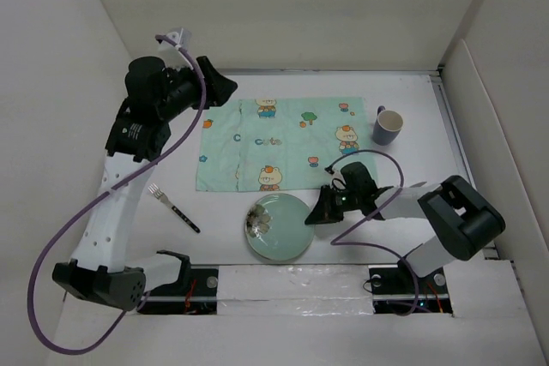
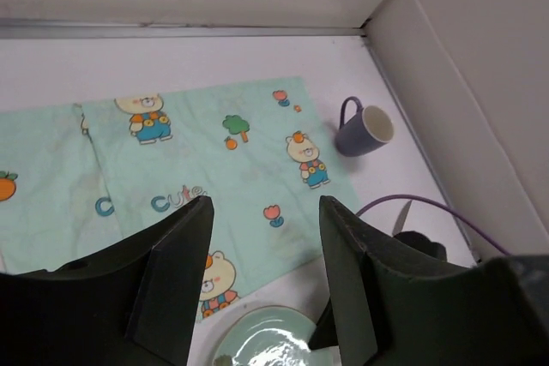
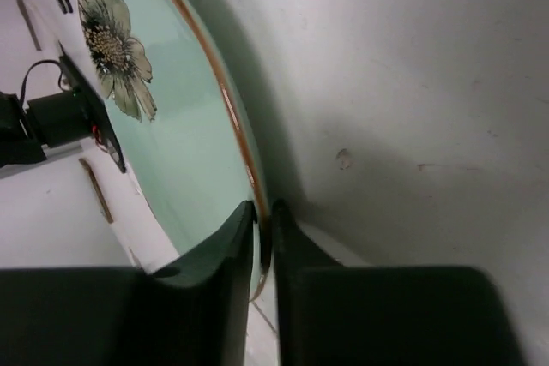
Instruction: Set the dinner table for one person
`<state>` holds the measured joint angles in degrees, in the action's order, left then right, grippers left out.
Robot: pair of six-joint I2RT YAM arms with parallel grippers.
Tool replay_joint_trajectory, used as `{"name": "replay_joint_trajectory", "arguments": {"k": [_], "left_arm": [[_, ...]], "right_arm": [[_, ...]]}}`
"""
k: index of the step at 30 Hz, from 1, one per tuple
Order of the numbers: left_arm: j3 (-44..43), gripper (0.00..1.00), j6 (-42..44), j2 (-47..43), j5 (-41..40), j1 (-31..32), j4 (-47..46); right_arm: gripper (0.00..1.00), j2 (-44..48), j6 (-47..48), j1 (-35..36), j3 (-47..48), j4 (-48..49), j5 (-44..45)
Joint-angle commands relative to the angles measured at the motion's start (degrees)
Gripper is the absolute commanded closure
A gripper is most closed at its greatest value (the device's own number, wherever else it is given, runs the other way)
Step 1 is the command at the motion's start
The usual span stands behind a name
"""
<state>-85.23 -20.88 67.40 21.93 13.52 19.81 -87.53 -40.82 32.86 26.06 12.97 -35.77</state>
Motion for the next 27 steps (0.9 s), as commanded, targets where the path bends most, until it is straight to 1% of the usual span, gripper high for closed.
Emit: {"name": "replay_joint_trajectory", "arguments": {"k": [1, 3, 4, 5, 6, 7, 8, 9, 10, 11, 13, 15, 16, 17, 18, 19, 20, 21, 22, 23, 24, 25, 26, 27], "left_arm": [[-0.73, 0.5, 2.69, -2.44, -2.42, 0.19, -0.2], [-0.2, 0.5, 5.83, -2.36, -5.39, 0.19, 1.01], [0.24, 0.49, 6.9, -2.62, -10.37, 0.89, 2.67], [0.76, 0.48, 7.26, -2.97, -15.12, 3.51, 2.43], [1.55, 0.46, 9.44, -3.41, -19.08, 6.58, 1.81], [1.3, 0.45, 9.98, -1.93, -24.43, 11.74, 1.72], [-0.27, 0.44, 10.94, -0.44, -28.66, 13.53, 3.63], [-2.11, 0.44, 10.95, 0.97, -30.27, 13.55, 5.22], [-3.44, 0.44, 10.52, 1.16, -30.2, 13.55, 4.71], [-3.19, 0.43, 10.51, 0.72, -28.28, 13.55, 2.88], [-4.32, 0.42, 9.64, 2.29, -24.32, 13.55, 2.33], [-4.16, 0.42, 9.55, 4.31, -22.73, 13.55, 3.21], [-2.59, 0.43, 10.16, 5.19, -22.72, 13.55, 2.26], [-1.88, 0.43, 10.68, 5.55, -25.16, 13.55, 1.55], [-1.87, 0.43, 10.69, 5.64, -25.19, 13.55, 0.94], [-2.04, 0.43, 11.3, 5.73, -25.62, 13.55, 0.15], [-2.83, 0.43, 12.09, 6.43, -27.63, 14.51, 0.14], [-3.79, 0.41, 14.44, 8.61, -35.56, 25.13, -0.12], [-5.19, 0.4, 17.6, 10.63, -53.22, 31.68, -1.08], [-5.99, 0.38, 20.5, 12.57, -57.49, 36.1, -1.61], [-8.0, 0.38, 19.66, 14.76, -58.66, 37.62, 1.25], [-12.55, 0.38, 16.96, 16.78, -52.84, 34.76, 2.5], [-13.03, 0.39, 12.14, 16.46, -47.3, 32.21, 1.9], [-11.81, 0.39, 10.88, 13.32, -42.11, 29.84, -3.93]], "right_arm": [[1.0, -0.11, 1.44, -1.57, -1.19, 1.1, 1.32], [1.0, 4.36, 1.79, -2.28, -0.93, -0.48, -0.35], [1.0, 6.3, 2.14, -2.89, 0.64, -4.06, -0.96], [1.0, 10.23, 2.41, -2.89, 1.79, -6.18, -1.84], [1.0, 12.1, 3.02, -3.41, 3.28, -8.47, -2.28], [1.0, 13.77, 3.02, -3.42, 6.6, -12.4, -2.72], [1.0, 15.26, 3.11, -3.42, 8.63, -14.53, -3.08], [1.0, 17.28, 3.03, -4.2, 10.57, -16.12, -3.08], [1.0, 17.91, 3.11, -5.51, 13.98, -18.05, -2.3], [1.0, 18.18, 2.68, -6.31, 15.41, -17.98, -2.03], [1.0, 16.78, 1.71, -8.86, 18.04, -15.19, -1.85], [1.0, 14.41, 1.7, -9.4, 23.22, -14.21, 2.35], [1.0, 10.83, 1.79, -9.92, 24.9, -13.59, 3.59], [1.0, 6.27, 0.92, -11.4, 30.48, -11.33, 5.52], [1.0, 6.23, 0.92, -11.42, 30.54, -10.69, 5.53], [1.0, 1.53, 0.22, -11.94, 32.28, -9.99, 5.88], [1.0, -0.87, -0.22, -12.81, 34.12, -9.46, 6.67], [1.0, -2.81, -2.23, -12.82, 37.53, -8.59, 7.55], [1.0, -6.31, -3.38, -13.52, 38.96, -7.88, 8.25], [1.0, -7.99, -4.26, -14.13, 40.45, -7.35, 8.78], [1.0, -9.66, -6.18, -14.14, 42.03, -7.52, 8.87], [1.0, -11.33, -6.55, -14.14, 45.88, -8.57, 8.79], [1.0, -14.22, -6.47, -14.14, 47.57, -9.62, 9.31], [1.0, -15.21, -7.08, -14.14, 48.72, -10.42, 9.49]]}}
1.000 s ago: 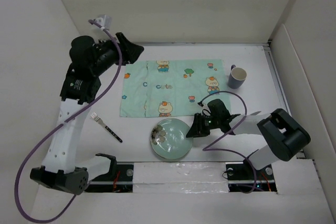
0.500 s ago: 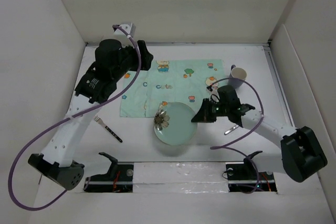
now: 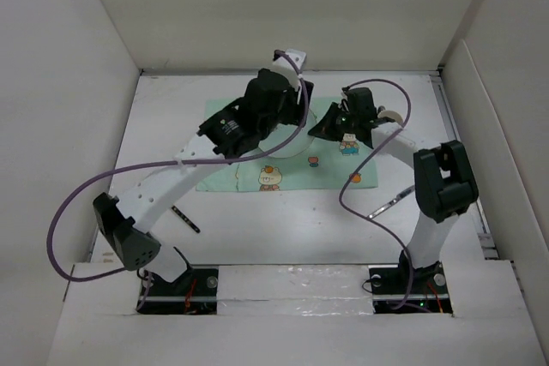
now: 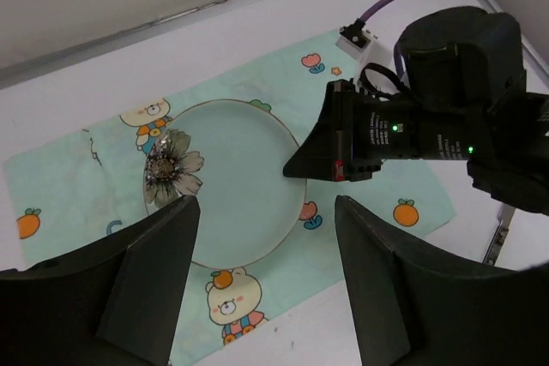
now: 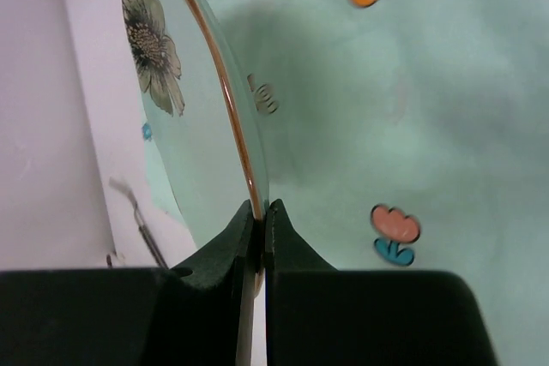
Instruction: Set the dinner table for one person
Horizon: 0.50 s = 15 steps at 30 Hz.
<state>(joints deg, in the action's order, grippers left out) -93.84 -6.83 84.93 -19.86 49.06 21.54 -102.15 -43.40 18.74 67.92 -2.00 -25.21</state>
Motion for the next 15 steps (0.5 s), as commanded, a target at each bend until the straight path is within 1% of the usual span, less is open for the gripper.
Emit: {"name": "replay_joint_trajectory", "arguments": {"k": [1, 2, 3, 4, 6, 7, 9, 10, 11, 12, 13, 15], "left_arm": [[-0.67, 0.38, -4.15, -5.46, 5.82, -8.08, -7.89], [-1.25, 0.37, -4.94, -5.82, 6.32, -8.1, -8.35], [-3.08, 0.36, -6.34, -5.56, 7.19, -8.1, -6.36], [-7.36, 0.36, -7.05, -3.91, 9.64, -8.1, -5.03], [-10.91, 0.36, -9.07, -2.05, 13.33, -8.1, -3.35], [-13.62, 0.36, -10.91, -1.7, 16.83, -8.1, -3.52], [-15.57, 0.33, -13.28, -1.52, 19.5, -8.1, -5.18], [-17.06, 0.32, -15.73, -1.43, 23.77, -8.1, -6.06], [-18.21, 0.31, -16.98, -1.43, 24.94, -8.1, -6.68], [-19.61, 0.14, -18.29, -0.91, 25.82, -8.1, -7.3], [-22.76, 0.01, -19.52, -0.47, 27.83, -8.1, -7.91], [-26.29, 0.01, -22.96, 0.76, 29.25, -8.1, -9.14]], "right_arm": [[1.0, -1.64, -4.85, -0.02, 8.35, 4.37, -0.89], [1.0, -2.61, -5.12, -0.02, 8.98, 4.37, -0.98], [1.0, -4.27, -5.81, -0.02, 9.33, 4.46, -0.89], [1.0, -5.16, -6.17, -0.02, 9.86, 4.81, -0.72], [1.0, -7.09, -7.22, -0.02, 10.04, 6.03, -0.8], [1.0, -7.53, -7.66, -0.02, 10.04, 6.39, -0.72], [1.0, -8.76, -8.45, -0.02, 9.69, 6.83, -0.1], [1.0, -9.2, -8.55, -0.02, 9.51, 7.01, -0.1], [1.0, -9.47, -8.63, -0.02, 9.34, 6.84, 0.42], [1.0, -9.65, -8.81, -0.02, 8.9, 6.4, 0.77], [0.97, -10.17, -8.9, -0.02, 8.55, 6.48, 1.04], [0.88, -10.88, -9.16, -0.02, 7.93, 5.87, 1.13]]}}
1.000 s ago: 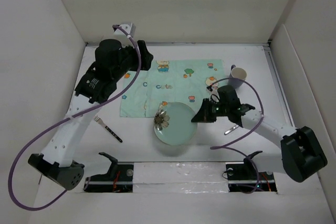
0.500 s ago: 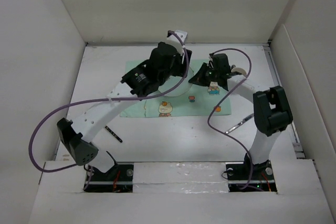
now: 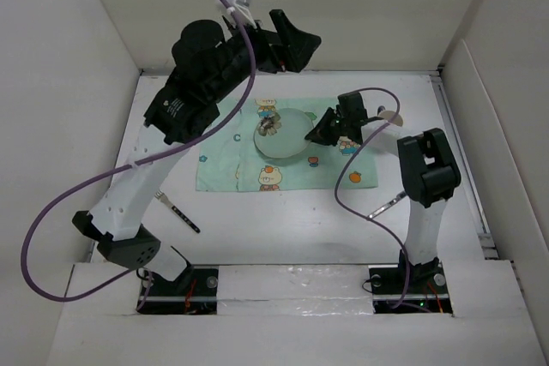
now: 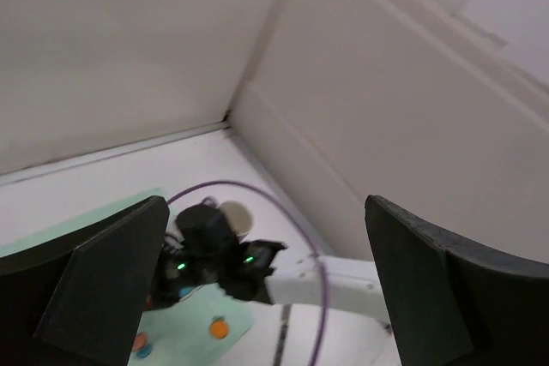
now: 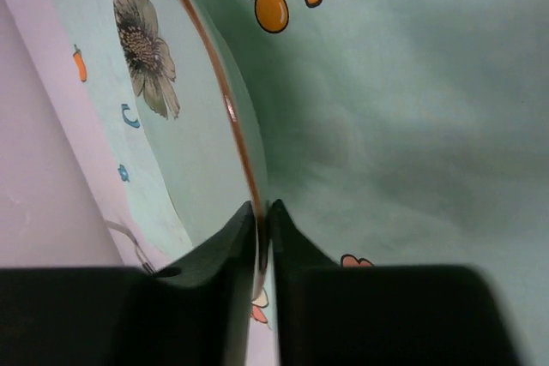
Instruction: Set the dinner table for one person
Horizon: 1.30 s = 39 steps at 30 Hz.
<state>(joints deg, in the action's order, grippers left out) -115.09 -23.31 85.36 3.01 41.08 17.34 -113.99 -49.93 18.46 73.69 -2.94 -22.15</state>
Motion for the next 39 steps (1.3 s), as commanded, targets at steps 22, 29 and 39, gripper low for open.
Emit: {"name": "replay_joint_trajectory", "arguments": {"k": [22, 29, 39], "left_arm": [[-3.21, 0.01, -25.91, -6.96, 4.73, -1.88, -21.39], [-4.44, 0.01, -24.5, -7.4, 6.4, -1.88, -22.18], [-3.66, 0.01, -26.79, -7.57, 10.26, -1.88, -24.01]], "right_arm": [[0.03, 18.19, 7.39, 3.08, 6.9, -17.01, 13.27], [0.77, 28.19, 11.96, -1.13, 9.02, -25.26, 29.41], [0.47, 35.51, 18.73, -16.52, 4.97, -34.32, 38.76]]}}
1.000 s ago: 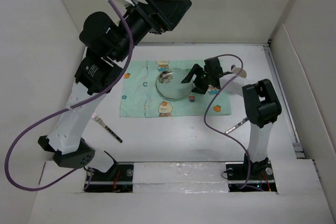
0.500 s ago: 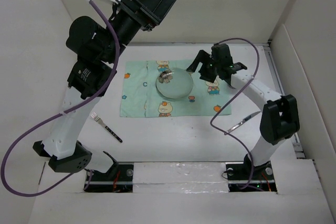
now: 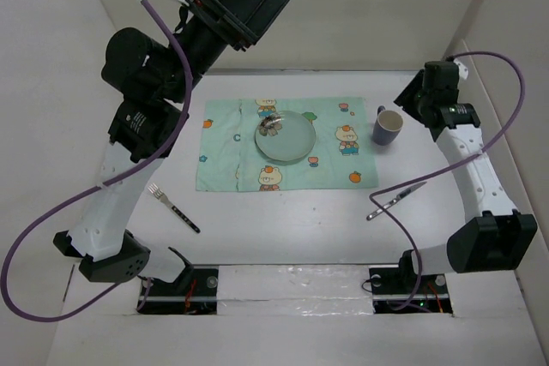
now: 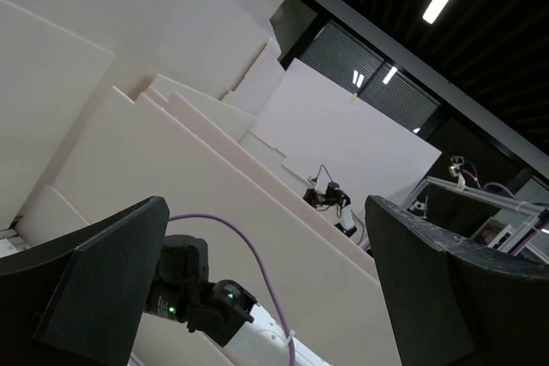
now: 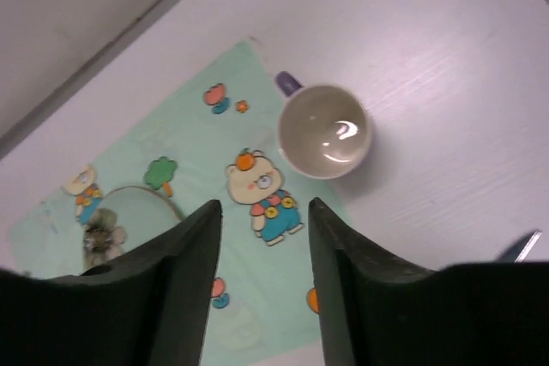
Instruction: Set the dinner table for one person
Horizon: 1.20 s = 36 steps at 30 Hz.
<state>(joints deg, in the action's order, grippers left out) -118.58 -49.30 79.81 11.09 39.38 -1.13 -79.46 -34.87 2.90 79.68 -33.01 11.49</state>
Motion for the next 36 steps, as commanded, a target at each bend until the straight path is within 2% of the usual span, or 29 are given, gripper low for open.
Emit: {"name": "replay_joint_trajectory", "arguments": {"k": [1, 3, 6, 11, 17, 23, 28, 30, 32, 33, 34, 35, 36], "left_arm": [[0.71, 0.01, -0.89, -2.29, 2.44, -0.18, -5.64], [2.12, 0.01, -2.02, -2.47, 3.66, -0.18, -6.77], [2.13, 0.01, -2.38, -3.08, 4.55, -0.18, -6.88], [5.02, 0.01, -0.19, -5.27, 2.63, -0.18, -5.47], [19.34, 0.01, 6.75, -11.6, -0.37, -0.18, -4.94], [36.03, 0.01, 13.6, -16.61, -4.06, -0.18, 0.95], [51.14, 0.01, 15.28, -21.88, -7.92, -0.18, 4.81], [53.53, 0.02, 15.98, -23.55, -9.68, -0.18, 7.35], [55.91, 0.17, 16.95, -24.61, -9.86, -0.18, 8.59], [56.44, 0.47, 17.56, -25.31, -10.3, -0.18, 9.47], [57.58, 0.64, 17.92, -25.58, -10.3, -0.18, 9.82], [57.76, 0.76, 18.44, -25.67, -10.48, -0.18, 10.35], [57.76, 0.93, 18.88, -25.32, -10.48, -0.18, 11.66]], "right_arm": [[0.42, 1.24, 4.28, -2.7, -1.28, -4.51, 5.13], [0.33, 1.41, 5.51, -4.64, -2.85, -4.08, 5.22], [0.27, 1.07, 6.48, -8.07, -4.18, -4.07, 2.84], [0.21, -1.92, 7.71, -8.87, -4.01, -4.52, 0.3], [0.23, -5.44, 8.15, -9.4, -4.62, -2.33, -2.61], [0.28, -12.29, 8.15, -10.45, -2.25, -0.47, -6.99], [0.34, -19.05, 7.8, -10.45, 0.91, 0.67, -8.06], [0.37, -20.2, 7.63, -10.45, 0.57, 2.85, -8.06], [0.39, -21.43, 6.84, -10.98, 0.04, 4.62, -8.41], [0.41, -21.87, 6.57, -10.98, 0.04, 5.32, -8.41], [0.42, -22.4, 6.22, -10.98, 0.04, 6.2, -8.67], [0.45, -22.93, 6.05, -11.5, 0.3, 6.56, -8.59], [0.51, -24.32, 5.78, -11.51, 0.65, 6.82, -8.41]]}}
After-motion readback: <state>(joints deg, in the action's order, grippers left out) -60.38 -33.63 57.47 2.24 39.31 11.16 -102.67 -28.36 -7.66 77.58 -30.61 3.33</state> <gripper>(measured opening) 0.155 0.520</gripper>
